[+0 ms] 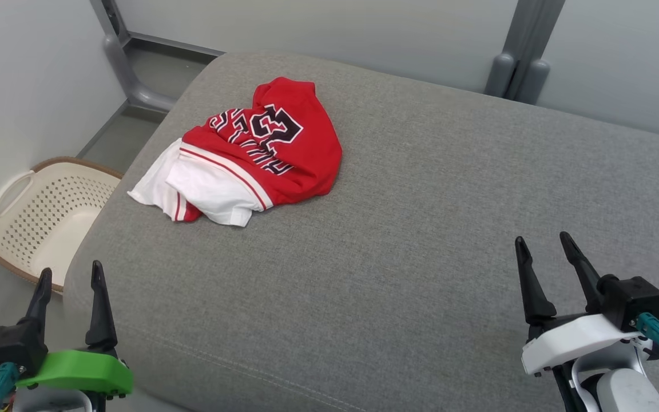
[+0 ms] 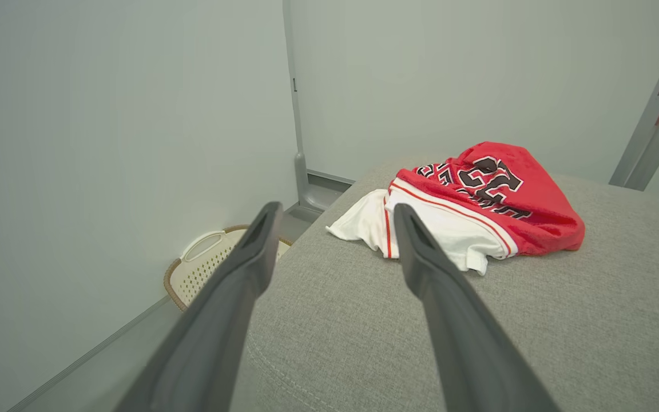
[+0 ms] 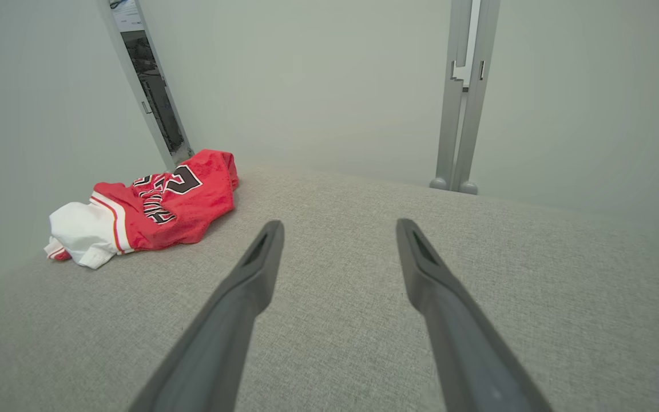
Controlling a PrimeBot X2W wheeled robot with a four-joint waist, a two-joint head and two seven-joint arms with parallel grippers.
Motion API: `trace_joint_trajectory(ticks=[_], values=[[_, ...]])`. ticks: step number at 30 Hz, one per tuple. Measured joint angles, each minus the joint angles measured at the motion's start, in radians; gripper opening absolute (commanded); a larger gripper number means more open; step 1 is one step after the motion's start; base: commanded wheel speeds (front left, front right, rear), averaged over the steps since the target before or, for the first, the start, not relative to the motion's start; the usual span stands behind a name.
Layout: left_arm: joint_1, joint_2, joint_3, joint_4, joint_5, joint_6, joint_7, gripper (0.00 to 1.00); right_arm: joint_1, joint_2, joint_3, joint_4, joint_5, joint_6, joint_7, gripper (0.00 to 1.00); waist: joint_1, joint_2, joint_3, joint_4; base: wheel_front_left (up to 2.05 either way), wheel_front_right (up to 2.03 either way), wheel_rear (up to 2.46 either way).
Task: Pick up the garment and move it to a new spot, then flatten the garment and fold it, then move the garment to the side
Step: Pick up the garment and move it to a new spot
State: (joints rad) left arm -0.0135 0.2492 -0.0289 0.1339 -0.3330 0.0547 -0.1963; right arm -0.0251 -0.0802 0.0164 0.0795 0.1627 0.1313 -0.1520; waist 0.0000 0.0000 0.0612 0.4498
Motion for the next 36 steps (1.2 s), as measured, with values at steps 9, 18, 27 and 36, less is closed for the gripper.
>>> trace_joint_trajectory(ticks=[9, 18, 27, 36], values=[[-0.184, 0.050, 0.024, 0.032, -0.020, -0.026, -0.012, 1.00, -0.033, -0.060, -0.039, -0.070, -0.027, 0.000, 0.039, 1.00, 0.0000, 0.0000, 0.065, -0.085, 0.00, 0.00, 0.00], [-0.498, 0.129, 0.043, 0.132, -0.030, -0.074, -0.015, 1.00, -0.070, -0.138, -0.145, -0.171, -0.036, 0.000, 0.071, 1.00, 0.0000, 0.0000, 0.213, -0.189, 0.00, 0.00, 0.00], [-0.732, 0.177, 0.048, 0.302, -0.059, -0.117, 0.011, 1.00, -0.077, -0.120, -0.215, -0.228, -0.042, 0.000, 0.063, 1.00, 0.0001, 0.0000, 0.355, -0.314, 0.00, 0.00, 0.00], [-0.858, 0.207, 0.035, 0.553, -0.119, -0.156, 0.111, 1.00, -0.080, -0.118, -0.240, -0.258, -0.044, 0.000, 0.062, 1.00, 0.0001, 0.0000, 0.476, -0.402, 0.00, 0.00, 0.00]])
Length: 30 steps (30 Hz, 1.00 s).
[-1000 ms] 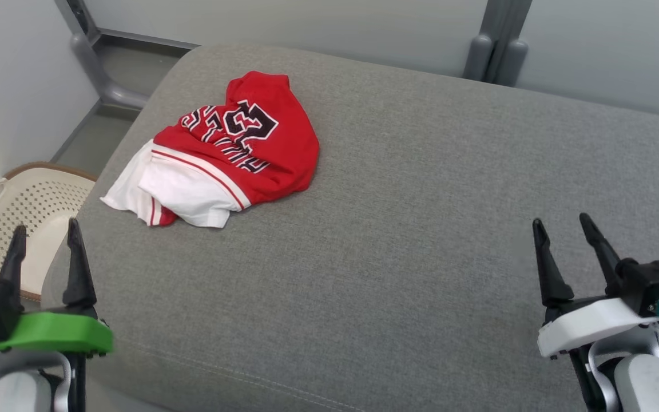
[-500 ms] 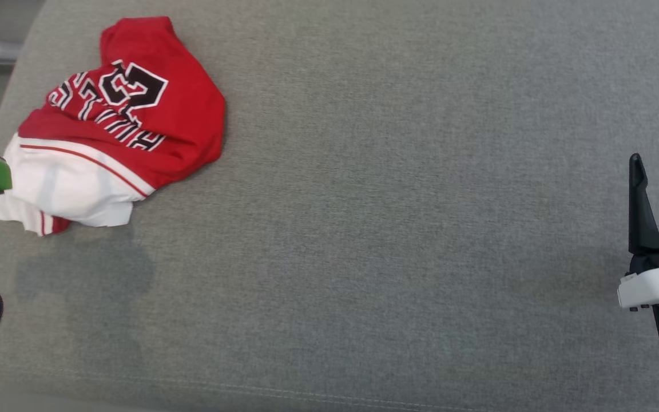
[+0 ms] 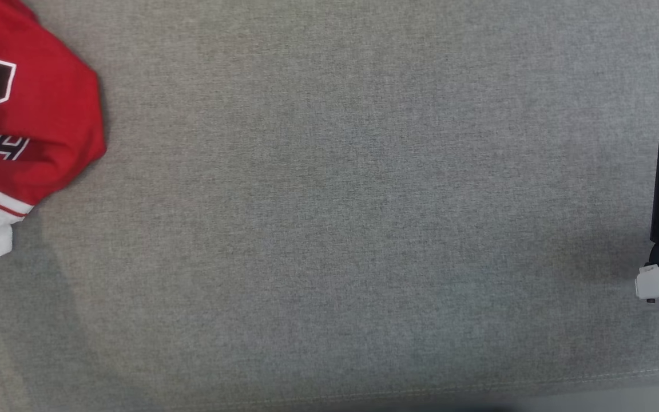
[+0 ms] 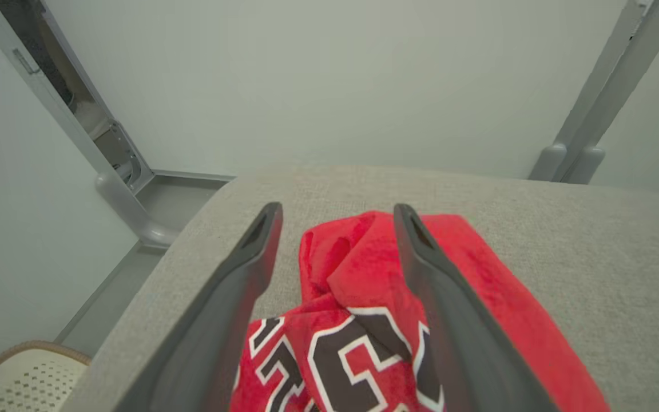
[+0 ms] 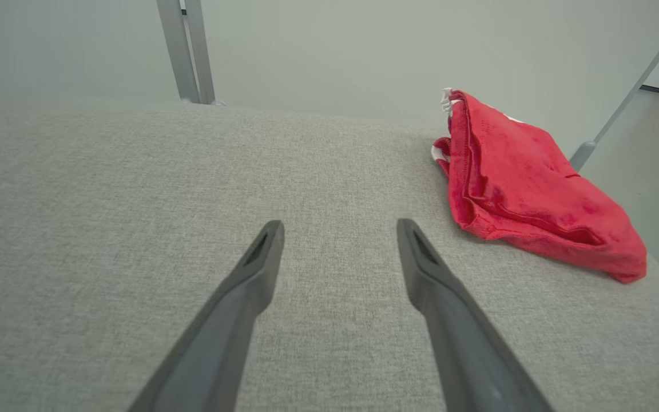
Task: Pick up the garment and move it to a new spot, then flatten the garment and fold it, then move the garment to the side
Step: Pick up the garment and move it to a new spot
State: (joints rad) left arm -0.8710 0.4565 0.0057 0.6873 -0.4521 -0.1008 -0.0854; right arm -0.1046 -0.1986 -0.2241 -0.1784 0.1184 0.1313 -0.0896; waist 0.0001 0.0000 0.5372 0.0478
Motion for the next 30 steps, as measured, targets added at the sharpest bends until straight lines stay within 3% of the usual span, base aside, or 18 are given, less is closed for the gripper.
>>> trace_joint_trajectory(ticks=[6, 12, 13, 14, 15, 30], values=[[-0.021, -0.010, -0.022, 0.166, -0.106, -0.024, 0.135, 1.00, -0.005, 0.000, 0.006, -0.003, -0.008, 0.000, 0.006, 1.00, 0.0000, 0.0000, 0.032, -0.042, 0.00, 0.00, 0.00], [-0.032, -0.006, -0.074, 0.239, -0.183, -0.027, 0.228, 1.00, -0.014, -0.002, 0.012, -0.012, -0.010, 0.000, 0.013, 1.00, 0.0000, 0.0000, 0.035, -0.058, 0.00, 0.00, 0.00], [-0.033, -0.003, -0.081, 0.243, -0.193, -0.027, 0.233, 0.87, -0.016, -0.002, 0.013, -0.012, -0.011, 0.000, 0.014, 1.00, 0.0000, 0.0001, 0.034, -0.060, 0.00, 0.00, 0.00], [-0.033, 0.002, -0.088, 0.249, -0.203, -0.027, 0.228, 0.13, -0.017, -0.003, 0.014, -0.012, -0.011, 0.000, 0.014, 1.00, 0.0000, 0.0001, 0.034, -0.061, 0.00, 0.00, 0.00], [-0.034, 0.005, -0.093, 0.254, -0.208, -0.027, 0.219, 0.00, -0.018, -0.003, 0.014, -0.012, -0.011, 0.000, 0.015, 1.00, 0.0000, 0.0000, 0.033, -0.062, 0.00, 0.00, 0.00], [-0.063, 0.074, -0.191, 0.277, -0.204, -0.028, 0.024, 0.00, -0.025, 0.030, 0.061, 0.086, -0.009, 0.000, -0.021, 1.00, 0.0000, 0.0000, -0.087, -0.071, 0.00, 0.00, 0.00]])
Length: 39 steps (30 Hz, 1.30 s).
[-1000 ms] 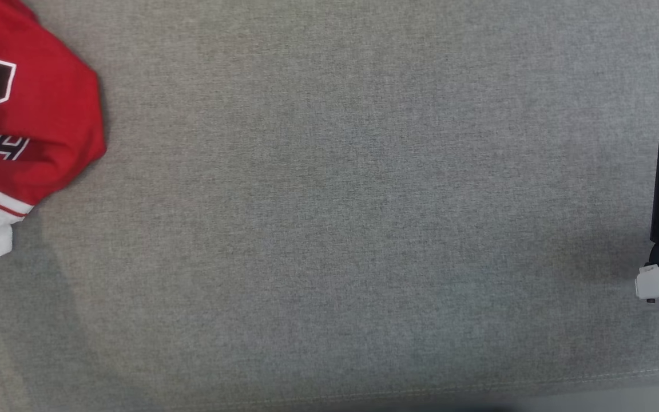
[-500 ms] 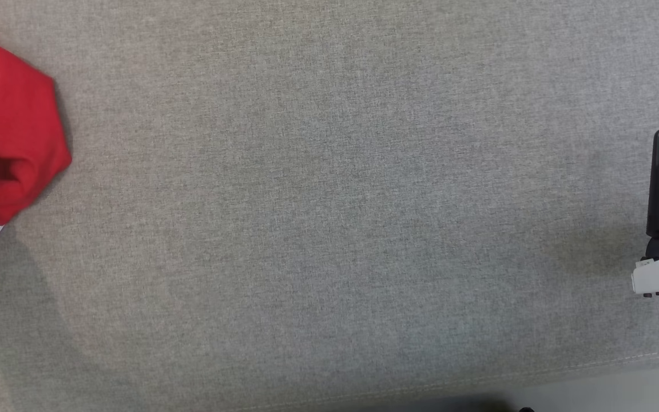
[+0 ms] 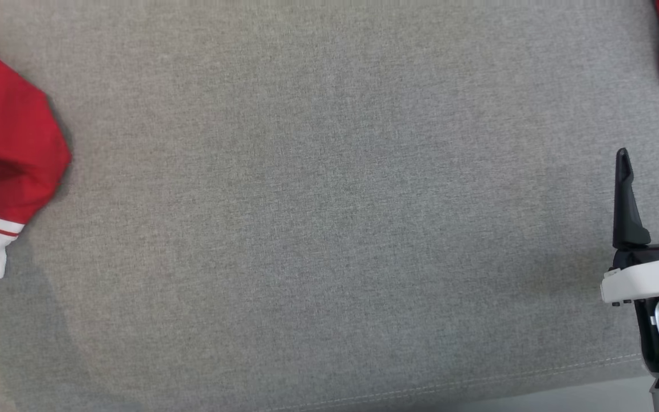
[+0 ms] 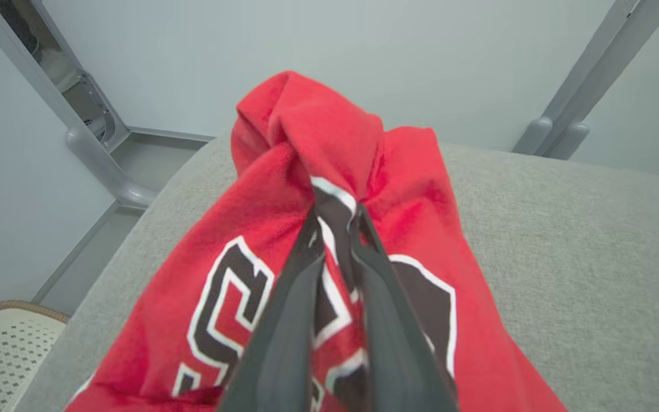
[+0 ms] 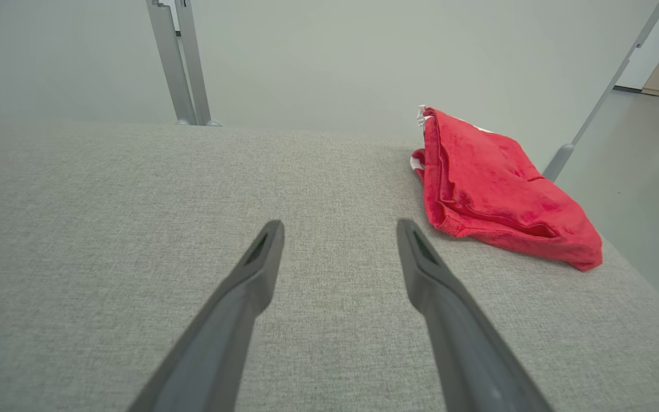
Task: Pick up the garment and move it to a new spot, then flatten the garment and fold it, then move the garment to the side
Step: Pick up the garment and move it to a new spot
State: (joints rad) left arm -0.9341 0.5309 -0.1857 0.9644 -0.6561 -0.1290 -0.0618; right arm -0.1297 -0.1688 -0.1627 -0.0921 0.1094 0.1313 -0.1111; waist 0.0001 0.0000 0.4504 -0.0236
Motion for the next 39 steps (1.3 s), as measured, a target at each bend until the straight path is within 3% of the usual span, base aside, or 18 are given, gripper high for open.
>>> trace_joint_trajectory(ticks=[10, 18, 25, 28, 39], values=[[-0.075, 0.052, -0.066, -0.151, 0.056, 0.000, -0.090, 0.00, 0.001, 0.039, 0.021, 0.082, 0.008, 0.000, -0.049, 1.00, 0.0000, 0.0000, -0.102, -0.021, 0.00, 0.00, 0.00], [-0.144, 0.038, -0.122, -0.434, 0.102, 0.028, -0.024, 0.00, 0.003, 0.066, 0.031, 0.151, 0.023, 0.000, -0.089, 1.00, -0.0001, 0.0000, -0.157, -0.094, 0.00, 0.00, 0.00], [-0.163, -0.041, -0.173, -0.654, 0.091, 0.059, 0.064, 0.00, 0.001, 0.095, 0.052, 0.203, 0.042, 0.000, -0.120, 1.00, -0.0001, 0.0001, -0.173, -0.189, 0.00, 0.00, 0.00], [-0.157, -0.103, -0.202, -0.704, 0.068, 0.060, 0.079, 0.00, -0.005, 0.105, 0.062, 0.228, 0.051, 0.000, -0.131, 1.00, -0.0001, 0.0000, -0.174, -0.234, 0.00, 0.00, 0.00], [0.021, -0.250, -0.339, -0.650, 0.052, 0.068, 0.059, 0.00, -0.030, 0.116, 0.087, 0.274, 0.073, 0.000, -0.148, 1.00, -0.0001, 0.0001, -0.152, -0.339, 0.00, 0.00, 0.00]])
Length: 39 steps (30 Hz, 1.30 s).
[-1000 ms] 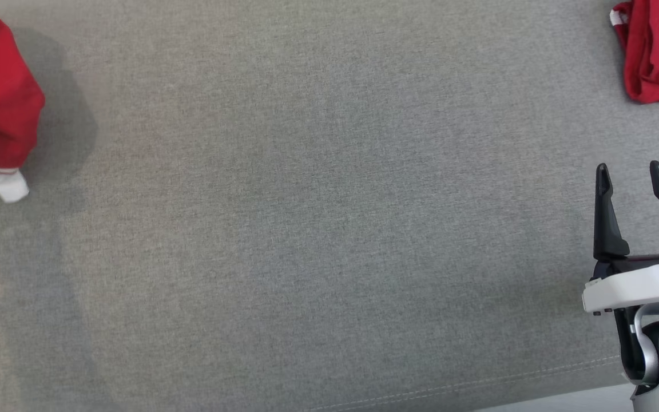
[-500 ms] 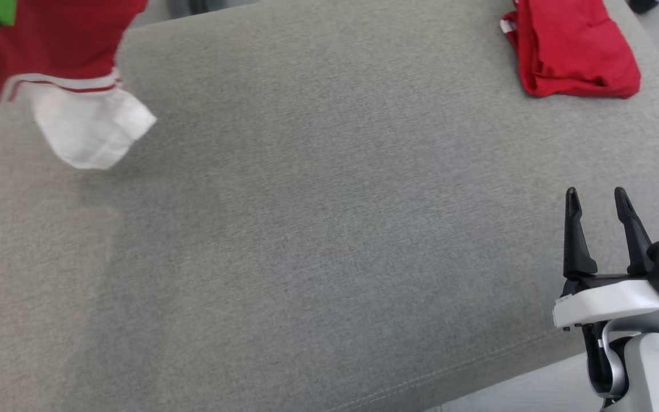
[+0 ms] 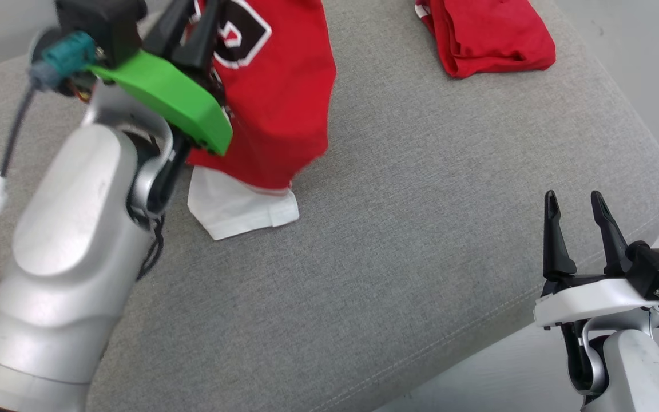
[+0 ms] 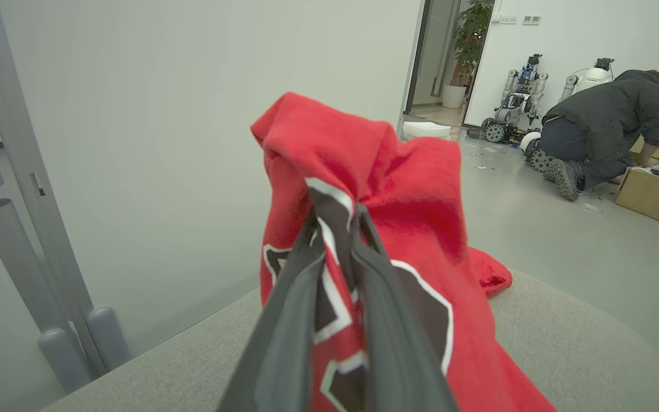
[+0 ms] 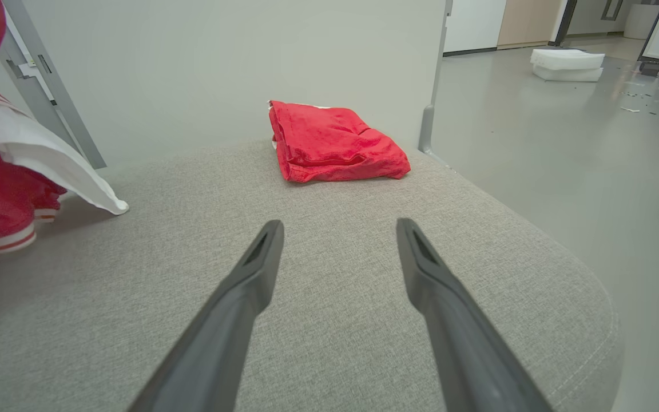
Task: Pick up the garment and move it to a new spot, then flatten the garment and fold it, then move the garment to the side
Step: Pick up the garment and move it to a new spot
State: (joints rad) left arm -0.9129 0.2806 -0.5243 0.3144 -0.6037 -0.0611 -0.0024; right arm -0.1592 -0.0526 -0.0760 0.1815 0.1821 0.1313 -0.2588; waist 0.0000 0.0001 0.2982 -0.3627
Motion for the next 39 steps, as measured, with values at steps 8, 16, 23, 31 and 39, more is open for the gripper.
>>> trace_joint_trajectory(ticks=[8, 16, 23, 31, 39], values=[[0.199, -0.059, -0.058, 0.146, -0.031, -0.009, -0.071, 0.00, -0.008, 0.001, 0.013, 0.006, 0.016, 0.000, -0.003, 1.00, 0.0000, 0.0000, 0.018, 0.002, 0.00, 0.00, 0.00], [0.235, -0.103, -0.075, 0.231, -0.027, -0.020, -0.188, 1.00, -0.012, 0.002, 0.021, 0.001, 0.008, 0.000, -0.003, 1.00, 0.0000, 0.0000, -0.009, 0.043, 0.00, 0.00, 0.00], [0.235, -0.073, -0.027, 0.195, -0.002, 0.001, -0.247, 1.00, 0.011, 0.002, 0.019, -0.004, -0.011, 0.000, -0.003, 1.00, 0.0000, 0.0000, -0.067, 0.101, 0.00, 0.00, 0.00], [0.334, 0.001, 0.068, 0.071, 0.037, 0.063, -0.259, 1.00, 0.033, -0.012, 0.030, -0.018, -0.021, 0.000, -0.003, 1.00, 0.0000, 0.0000, -0.135, 0.188, 0.00, 0.00, 0.00], [0.542, 0.078, 0.194, -0.062, 0.059, 0.113, -0.260, 1.00, 0.060, -0.022, 0.031, -0.040, -0.023, 0.000, 0.007, 1.00, 0.0000, -0.0001, -0.198, 0.277, 0.00, 0.00, 0.00]])
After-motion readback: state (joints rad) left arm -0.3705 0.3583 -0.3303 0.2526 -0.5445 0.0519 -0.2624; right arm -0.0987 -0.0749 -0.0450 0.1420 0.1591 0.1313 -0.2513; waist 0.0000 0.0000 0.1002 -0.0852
